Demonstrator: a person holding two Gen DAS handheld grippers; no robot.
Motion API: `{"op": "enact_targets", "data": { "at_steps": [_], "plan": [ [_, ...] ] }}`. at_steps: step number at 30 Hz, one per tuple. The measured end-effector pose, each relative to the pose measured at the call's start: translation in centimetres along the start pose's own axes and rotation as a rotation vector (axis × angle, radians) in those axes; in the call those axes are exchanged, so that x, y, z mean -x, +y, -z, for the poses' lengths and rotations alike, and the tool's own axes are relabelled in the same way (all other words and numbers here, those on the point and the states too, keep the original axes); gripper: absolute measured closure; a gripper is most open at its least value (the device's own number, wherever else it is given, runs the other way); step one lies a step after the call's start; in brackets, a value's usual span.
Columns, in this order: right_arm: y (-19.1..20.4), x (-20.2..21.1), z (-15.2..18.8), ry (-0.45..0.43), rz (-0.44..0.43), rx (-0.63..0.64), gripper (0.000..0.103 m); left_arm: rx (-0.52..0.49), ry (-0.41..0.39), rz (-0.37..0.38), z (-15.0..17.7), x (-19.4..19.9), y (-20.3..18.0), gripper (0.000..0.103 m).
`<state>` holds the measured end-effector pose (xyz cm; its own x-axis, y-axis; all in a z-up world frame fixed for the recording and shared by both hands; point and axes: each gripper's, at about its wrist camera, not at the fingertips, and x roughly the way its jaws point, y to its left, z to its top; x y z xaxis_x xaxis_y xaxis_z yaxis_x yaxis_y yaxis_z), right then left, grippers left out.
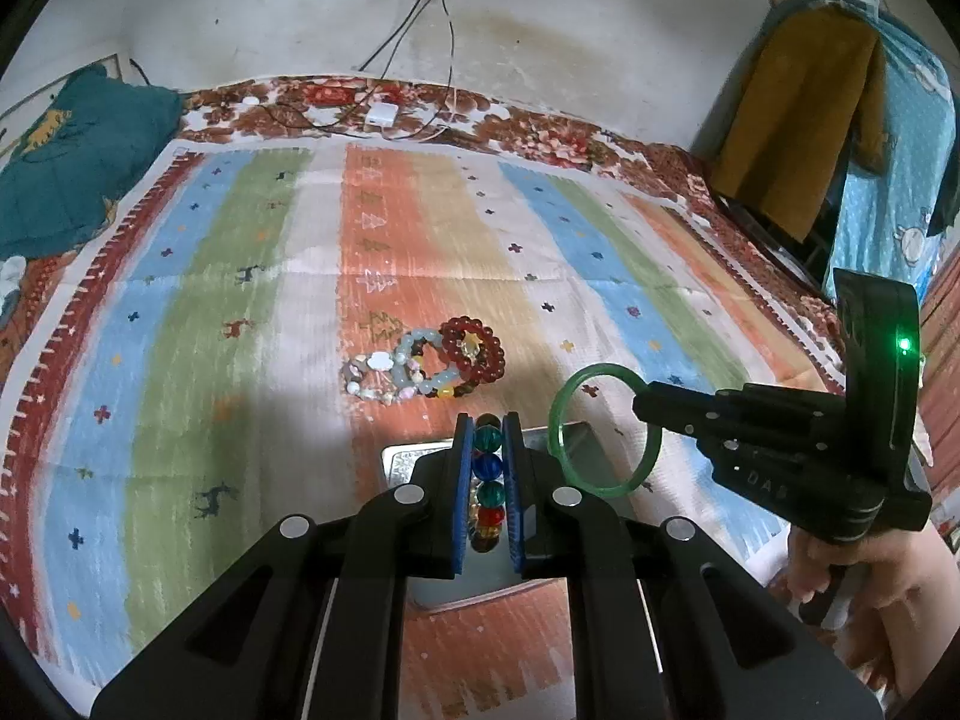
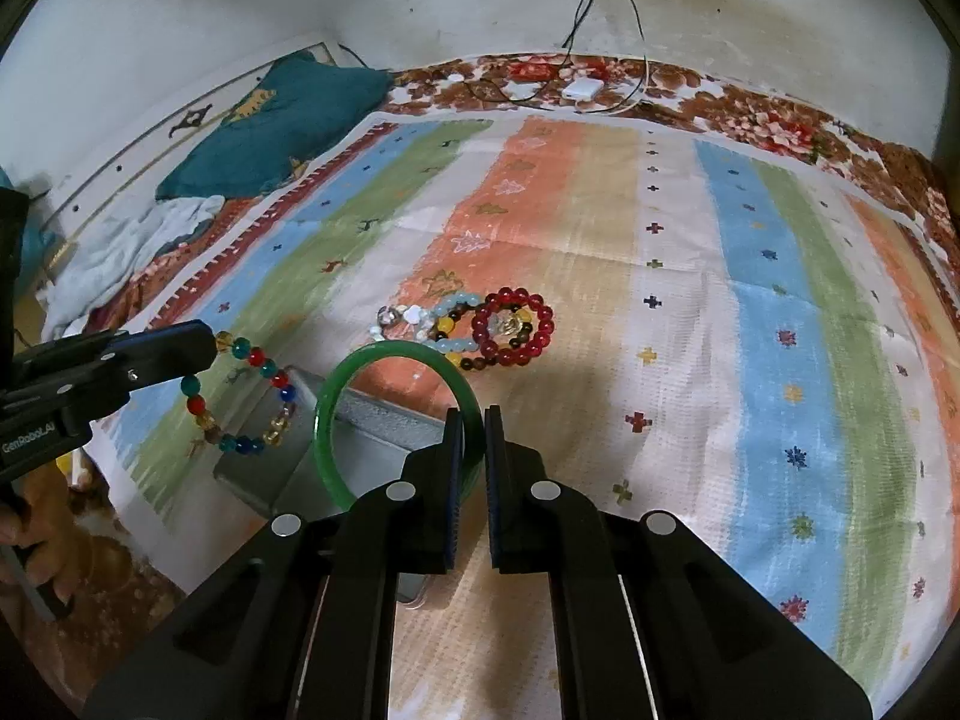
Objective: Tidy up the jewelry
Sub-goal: 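Open both grippers to drop the bangle and bead bracelet into the tin, then move both grippers back toward the remaining bracelets on the cloth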
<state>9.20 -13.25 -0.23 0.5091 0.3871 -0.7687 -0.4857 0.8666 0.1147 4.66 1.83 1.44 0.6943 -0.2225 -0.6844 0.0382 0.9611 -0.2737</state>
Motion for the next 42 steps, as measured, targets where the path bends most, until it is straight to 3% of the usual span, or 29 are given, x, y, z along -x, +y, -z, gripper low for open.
{"op": "enact_targets", "data": {
  "at_steps": [2, 3, 4, 5, 16, 28, 37, 42],
  "plan": [
    [0.1, 0.0, 0.1, 0.001, -0.028, -0.004, 0.091, 0.01, 0.007, -0.004, 0.1, -0.1, 0.2, 0.093],
    [0.1, -0.1, 0.1, 0.007, -0.036, -0.006, 0.088, 0.014, 0.004, -0.014, 0.1, -0.1, 0.4, 0.086],
    [0.1, -0.2, 0.1, 0.012, -0.034, -0.007, 0.07, 0.029, 0.004, -0.029, 0.1, -0.2, 0.9, 0.067],
    [0.1, -0.2, 0.1, 0.012, -0.026, -0.008, 0.052, 0.042, 0.005, -0.033, 0.1, -0.3, 1.1, 0.06],
    [-1.4, -0.9, -0.3, 0.023, 0.015, -0.052, 0.041, 0.182, 0.004, -0.09, -0.9, -0.8, 5.6, 0.035],
    [-2.5, -2.2, -1.5, 0.031, 0.036, -0.087, 0.026, 0.158, 0.035, -0.129, -2.0, -3.2, 6.5, 0.012],
    [-3.3, -3.5, -2.6, 0.03, 0.067, -0.093, 0.016, 0.148, 0.065, -0.166, -2.5, -4.9, 7.7, 0.006],
    [-3.9, -4.6, -3.0, 0.052, 0.072, -0.104, 0.015, 0.134, 0.094, -0.17, -2.7, -6.3, 7.9, 0.006]
  ]
}}
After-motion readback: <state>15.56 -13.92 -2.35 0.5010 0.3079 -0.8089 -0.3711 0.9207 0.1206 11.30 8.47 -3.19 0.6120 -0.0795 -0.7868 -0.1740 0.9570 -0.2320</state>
